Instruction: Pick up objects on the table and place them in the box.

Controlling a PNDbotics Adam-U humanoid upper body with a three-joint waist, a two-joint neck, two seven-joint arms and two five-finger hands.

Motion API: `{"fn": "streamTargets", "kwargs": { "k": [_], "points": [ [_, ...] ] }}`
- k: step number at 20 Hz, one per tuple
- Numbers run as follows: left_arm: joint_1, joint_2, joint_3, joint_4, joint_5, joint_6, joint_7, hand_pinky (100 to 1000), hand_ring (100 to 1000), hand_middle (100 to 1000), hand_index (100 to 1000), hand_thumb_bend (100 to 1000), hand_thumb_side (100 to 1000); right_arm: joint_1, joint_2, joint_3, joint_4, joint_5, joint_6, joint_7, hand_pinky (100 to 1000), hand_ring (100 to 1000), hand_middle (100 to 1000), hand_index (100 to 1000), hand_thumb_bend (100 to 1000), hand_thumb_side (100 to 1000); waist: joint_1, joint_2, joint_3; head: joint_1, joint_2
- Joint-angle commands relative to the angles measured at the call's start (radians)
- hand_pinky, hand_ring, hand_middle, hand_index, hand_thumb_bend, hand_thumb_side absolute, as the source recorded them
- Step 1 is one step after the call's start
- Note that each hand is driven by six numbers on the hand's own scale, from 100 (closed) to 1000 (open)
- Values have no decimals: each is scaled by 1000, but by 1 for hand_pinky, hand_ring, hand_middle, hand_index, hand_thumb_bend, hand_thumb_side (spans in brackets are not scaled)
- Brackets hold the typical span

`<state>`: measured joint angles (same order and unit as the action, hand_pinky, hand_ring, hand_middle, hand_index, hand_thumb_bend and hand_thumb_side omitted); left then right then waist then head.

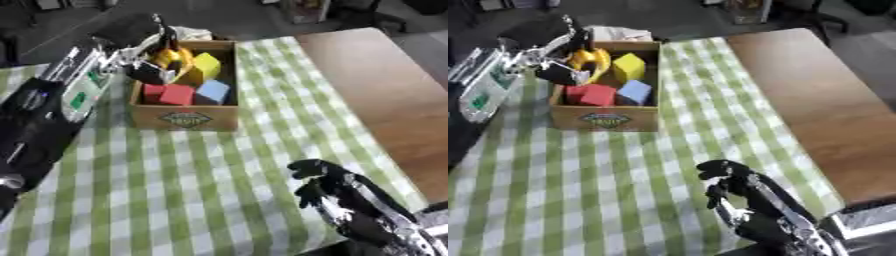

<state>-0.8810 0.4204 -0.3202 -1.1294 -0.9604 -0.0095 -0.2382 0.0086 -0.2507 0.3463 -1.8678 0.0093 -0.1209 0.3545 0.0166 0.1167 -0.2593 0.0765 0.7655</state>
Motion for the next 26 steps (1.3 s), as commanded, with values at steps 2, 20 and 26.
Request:
{"fn": "streamTargets", "kwargs": {
  "k": [2, 20, 26],
  "points": [
    [-27, -17, 34, 92, -57, 5, 40, 638, 604, 595, 784, 210, 261, -11, -3, 1, -16, -7, 0, 3, 684, 494, 824, 750, 100, 478, -1, -12, -2, 6, 4],
    [137, 76, 96, -244, 268, 132, 16, 743, 792, 792, 903, 100, 782, -1, -7, -11, -9, 5, -3, -11, 684, 493, 814, 748, 100, 479, 4, -9, 66, -16, 4],
    [290, 56, 233, -399, 363, 83, 108, 711, 778, 763, 879, 100, 787, 5, -14, -17, -5, 6, -5, -25, 682, 491, 814, 747, 100, 477, 17, -21, 101, -19, 4]
  ]
}}
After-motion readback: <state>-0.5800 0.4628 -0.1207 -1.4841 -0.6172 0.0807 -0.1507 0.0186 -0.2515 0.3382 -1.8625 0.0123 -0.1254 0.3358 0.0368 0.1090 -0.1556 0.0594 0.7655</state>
